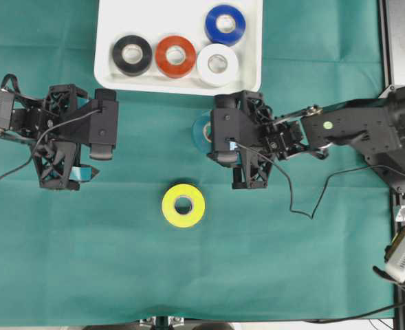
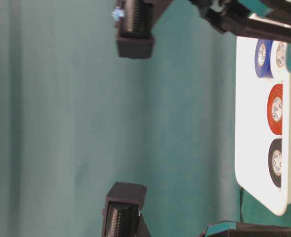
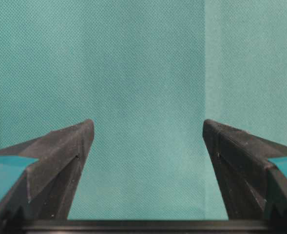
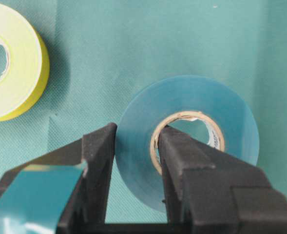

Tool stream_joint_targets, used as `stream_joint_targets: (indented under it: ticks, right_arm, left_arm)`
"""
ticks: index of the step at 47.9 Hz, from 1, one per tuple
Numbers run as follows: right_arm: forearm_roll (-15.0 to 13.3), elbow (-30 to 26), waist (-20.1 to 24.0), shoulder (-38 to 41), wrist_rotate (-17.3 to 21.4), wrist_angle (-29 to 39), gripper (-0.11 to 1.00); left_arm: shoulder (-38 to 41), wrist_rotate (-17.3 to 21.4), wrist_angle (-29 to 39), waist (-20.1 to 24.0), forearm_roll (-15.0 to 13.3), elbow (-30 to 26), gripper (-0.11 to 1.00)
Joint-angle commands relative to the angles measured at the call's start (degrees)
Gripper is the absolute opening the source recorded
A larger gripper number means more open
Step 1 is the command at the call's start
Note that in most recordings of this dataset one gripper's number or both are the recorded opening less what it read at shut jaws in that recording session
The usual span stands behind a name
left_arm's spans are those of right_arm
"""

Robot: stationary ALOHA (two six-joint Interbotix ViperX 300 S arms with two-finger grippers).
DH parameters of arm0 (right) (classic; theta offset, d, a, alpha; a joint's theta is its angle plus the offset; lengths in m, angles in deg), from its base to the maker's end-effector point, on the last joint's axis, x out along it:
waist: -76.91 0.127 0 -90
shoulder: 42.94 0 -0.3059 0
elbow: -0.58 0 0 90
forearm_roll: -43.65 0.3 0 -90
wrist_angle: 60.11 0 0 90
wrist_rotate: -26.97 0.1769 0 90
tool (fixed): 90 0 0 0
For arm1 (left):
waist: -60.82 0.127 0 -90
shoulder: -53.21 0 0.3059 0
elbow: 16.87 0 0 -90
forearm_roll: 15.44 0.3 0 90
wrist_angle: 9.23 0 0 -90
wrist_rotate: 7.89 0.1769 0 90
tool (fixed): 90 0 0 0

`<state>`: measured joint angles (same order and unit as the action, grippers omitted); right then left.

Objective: Put the tape alternately from left to right into the white case.
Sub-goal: 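Lower the right gripper into the teal roll's hole and grasp it, then lift the teal roll and carry it to the tray's top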

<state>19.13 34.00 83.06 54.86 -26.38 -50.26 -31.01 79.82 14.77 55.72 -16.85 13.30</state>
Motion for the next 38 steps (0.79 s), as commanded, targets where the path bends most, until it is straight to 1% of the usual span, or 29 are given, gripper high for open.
stream_joint_targets:
  ticks: [1,12,23,28,32,38]
  right_arm:
    - [0.09,-1.41,0.09,-5.98,0.09,0.53,0.27]
    - [0.09,-2.11,0.09,-5.98,0.00,0.53,0.27]
    - [-0.26,-4.39,-0.88,-5.54,-0.62,0.79,0.27]
    - [-0.35,-5.19,-2.29,-4.83,-1.14,0.88,0.27]
    - [-0.44,-5.62,-4.39,-4.22,-1.67,0.88,0.27]
    - [-1.49,-6.15,-7.38,-3.60,-2.02,0.88,0.27]
  left_arm:
    - [-1.23,0.09,-0.35,-0.18,-0.09,-0.44,0.54]
    - [-1.23,0.09,-0.35,-0.18,-0.09,-0.44,0.54]
    - [-1.14,0.09,-0.35,-0.18,-0.09,-0.44,0.54]
    - [-1.05,0.09,-0.35,-0.18,-0.09,-0.44,0.54]
    - [-1.05,0.09,-0.35,-0.26,-0.09,-0.53,0.54]
    - [-1.05,0.09,-0.35,-0.18,-0.09,-0.62,0.54]
